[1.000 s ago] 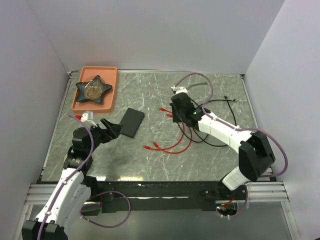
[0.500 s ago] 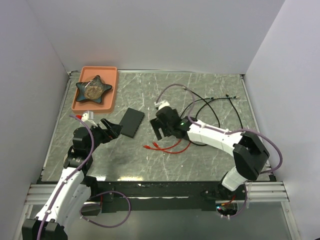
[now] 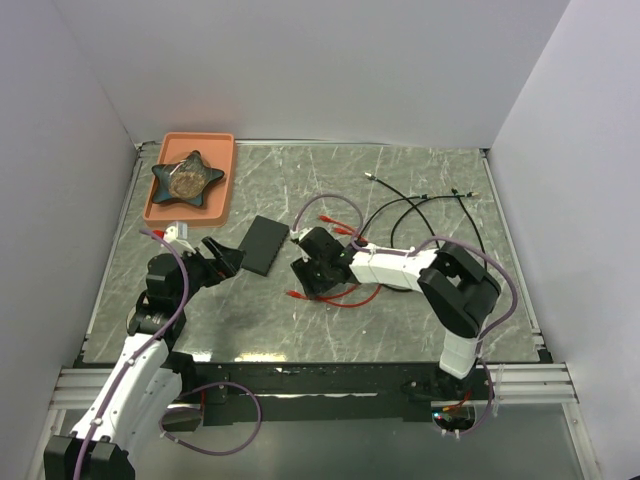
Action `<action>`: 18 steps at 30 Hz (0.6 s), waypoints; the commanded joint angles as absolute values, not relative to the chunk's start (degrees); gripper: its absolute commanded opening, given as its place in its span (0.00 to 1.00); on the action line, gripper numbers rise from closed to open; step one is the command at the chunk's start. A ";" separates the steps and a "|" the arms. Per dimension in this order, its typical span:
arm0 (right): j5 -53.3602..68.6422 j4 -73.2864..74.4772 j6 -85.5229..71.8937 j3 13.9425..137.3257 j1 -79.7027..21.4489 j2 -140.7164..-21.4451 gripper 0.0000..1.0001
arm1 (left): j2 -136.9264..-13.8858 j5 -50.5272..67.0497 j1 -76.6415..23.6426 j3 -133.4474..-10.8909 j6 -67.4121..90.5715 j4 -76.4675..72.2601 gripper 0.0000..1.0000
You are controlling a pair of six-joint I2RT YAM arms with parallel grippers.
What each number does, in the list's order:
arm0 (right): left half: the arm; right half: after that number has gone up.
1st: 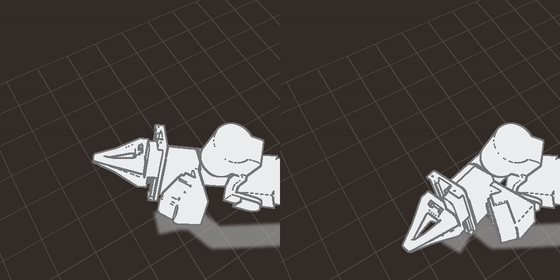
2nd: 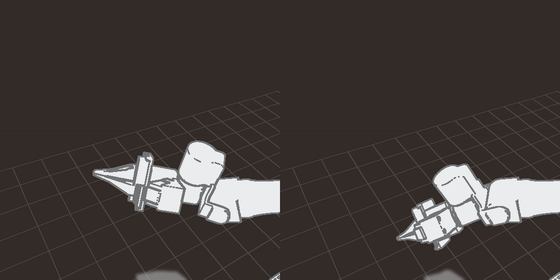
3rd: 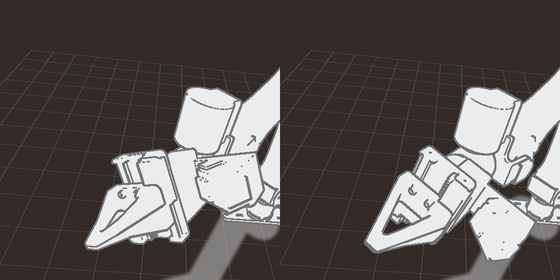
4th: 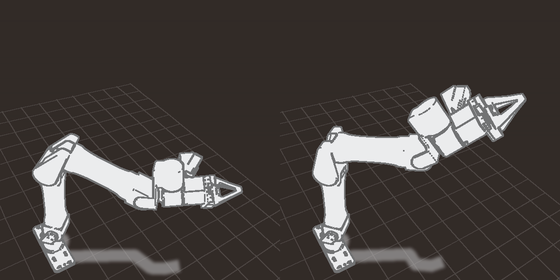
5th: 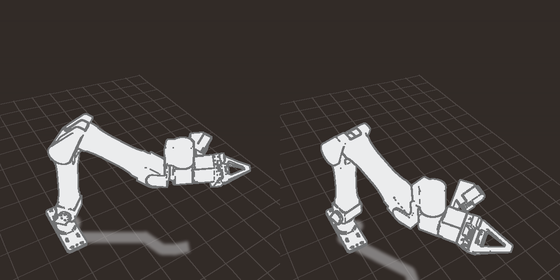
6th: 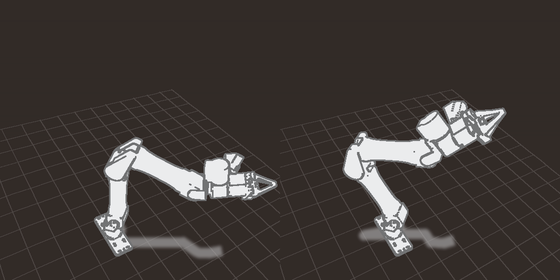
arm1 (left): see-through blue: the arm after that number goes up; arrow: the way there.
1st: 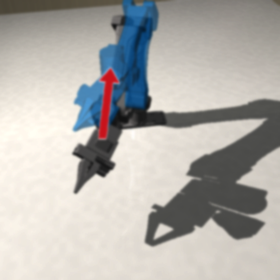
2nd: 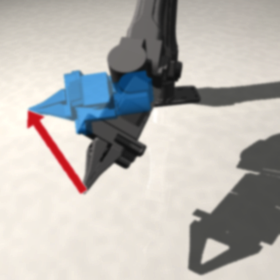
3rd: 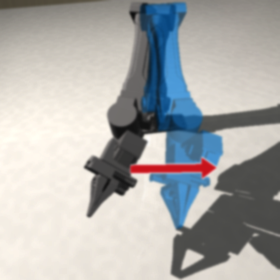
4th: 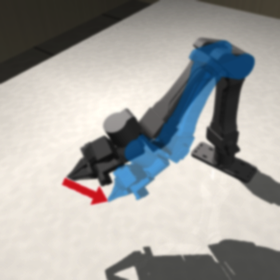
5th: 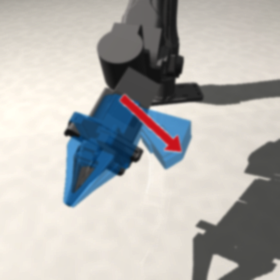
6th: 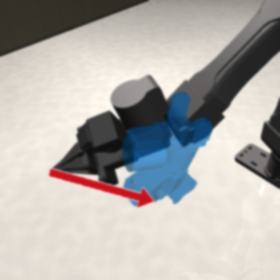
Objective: Insert the plug into the switch port
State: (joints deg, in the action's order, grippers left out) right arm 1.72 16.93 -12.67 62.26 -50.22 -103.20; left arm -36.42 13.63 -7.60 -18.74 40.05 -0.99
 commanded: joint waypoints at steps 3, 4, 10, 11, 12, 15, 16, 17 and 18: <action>4.57 15.20 -13.36 63.02 -50.01 -105.20 0.40 | -36.91 13.10 -7.56 -19.34 39.29 -2.11 0.96; 4.48 15.38 -13.45 63.02 -50.01 -105.73 0.34 | -36.74 13.01 -7.56 -19.34 39.29 -2.11 0.96; 4.31 16.35 -12.39 63.81 -50.01 -105.30 0.00 | -36.65 12.92 -7.56 -19.51 39.11 -1.58 0.96; 3.70 16.35 -12.48 63.72 -50.01 -104.60 0.00 | -36.56 12.92 -7.56 -19.51 39.11 -1.58 0.96; 2.47 16.43 -12.39 63.63 -50.01 -103.72 0.00 | -36.56 13.01 -7.56 -19.51 39.11 -1.58 0.96; 1.58 16.61 -12.13 63.37 -50.01 -98.19 0.00 | -36.47 12.92 -7.56 -19.42 39.11 -1.58 0.96; 1.93 16.61 -11.95 63.37 -49.92 -94.26 0.00 | -36.39 12.92 -7.56 -19.42 39.11 -1.58 0.96; 2.46 16.52 -11.87 63.28 -50.01 -91.87 0.00 | -36.39 12.92 -7.56 -19.51 39.11 -1.58 0.96; 4.03 16.18 -11.69 63.19 -49.92 -86.54 0.00 | -36.39 12.92 -7.56 -19.42 39.11 -1.58 0.96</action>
